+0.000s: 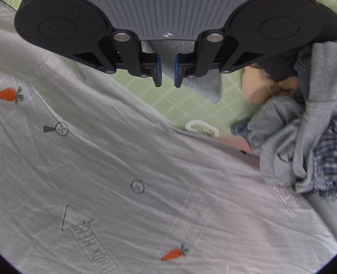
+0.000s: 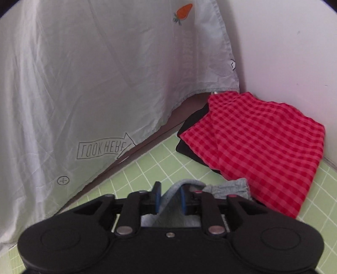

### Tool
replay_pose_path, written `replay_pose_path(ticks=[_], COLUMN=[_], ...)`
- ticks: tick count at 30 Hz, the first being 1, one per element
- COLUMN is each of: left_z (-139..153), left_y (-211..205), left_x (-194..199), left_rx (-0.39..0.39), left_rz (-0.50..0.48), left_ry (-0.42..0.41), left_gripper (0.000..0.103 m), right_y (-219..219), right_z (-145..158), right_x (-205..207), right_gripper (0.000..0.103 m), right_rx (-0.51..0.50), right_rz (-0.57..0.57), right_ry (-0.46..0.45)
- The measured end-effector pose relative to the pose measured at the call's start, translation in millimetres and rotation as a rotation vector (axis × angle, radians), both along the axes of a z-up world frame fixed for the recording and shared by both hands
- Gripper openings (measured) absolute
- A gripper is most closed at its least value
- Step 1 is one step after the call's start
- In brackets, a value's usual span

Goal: Fold clothes

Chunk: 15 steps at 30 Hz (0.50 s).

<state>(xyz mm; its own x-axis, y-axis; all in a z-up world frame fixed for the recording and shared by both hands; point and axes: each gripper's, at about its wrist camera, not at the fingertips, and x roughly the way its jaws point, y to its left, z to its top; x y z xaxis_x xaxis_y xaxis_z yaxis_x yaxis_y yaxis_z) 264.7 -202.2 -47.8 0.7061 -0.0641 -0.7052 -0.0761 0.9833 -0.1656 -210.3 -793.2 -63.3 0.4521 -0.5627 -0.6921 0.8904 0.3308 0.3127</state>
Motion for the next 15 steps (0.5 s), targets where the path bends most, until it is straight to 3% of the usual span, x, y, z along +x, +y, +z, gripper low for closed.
replay_pose_path(ticks=[1,2,3,4,5,9,11,12,15], left_z=[-7.3,-14.1,-18.8,-25.3,-31.6,-53.5,-62.1,-65.5,-73.1], left_y=[1.3,2.0,0.0,1.7,3.5,22.5,33.3,37.9,44.0], left_x=[-7.5,-15.3,-25.2,-39.5,-53.3,-91.2,-103.7,-108.6,-115.5], left_rx=[-0.012,-0.02,-0.003,0.029,0.059,0.07,0.052,0.038,0.005], left_rz=[0.001,0.002,-0.001,0.003,0.008,0.059,0.092,0.108,0.121], left_ry=[0.014,0.028,0.037,0.056,0.077,0.193,0.235,0.248,0.261], left_gripper=[0.027,0.034,0.048,0.055,0.063,0.067,0.069,0.071,0.077], right_y=[5.1,12.3,23.8,37.4,50.2,106.6,127.6,134.8,148.4], right_z=[-3.4,-6.3,-9.0,-12.0,-15.5,-28.1,-37.2,-43.5,-62.3], right_x=[1.0,-0.8,-5.8,-10.9,-17.9,-40.8,-56.9,-63.3,-67.4], right_gripper=[0.061,0.065,0.075,0.088,0.092,0.093,0.095,0.101,0.103], right_rx=[0.002,-0.004,-0.013,-0.018,-0.021,-0.005,0.05,0.091,0.179], right_rz=[-0.017,-0.027,-0.032,-0.039,-0.048,-0.155,-0.238,-0.263,-0.259], right_ry=[-0.004,-0.006,0.009,0.039,0.073,0.181,0.151,0.105,0.032])
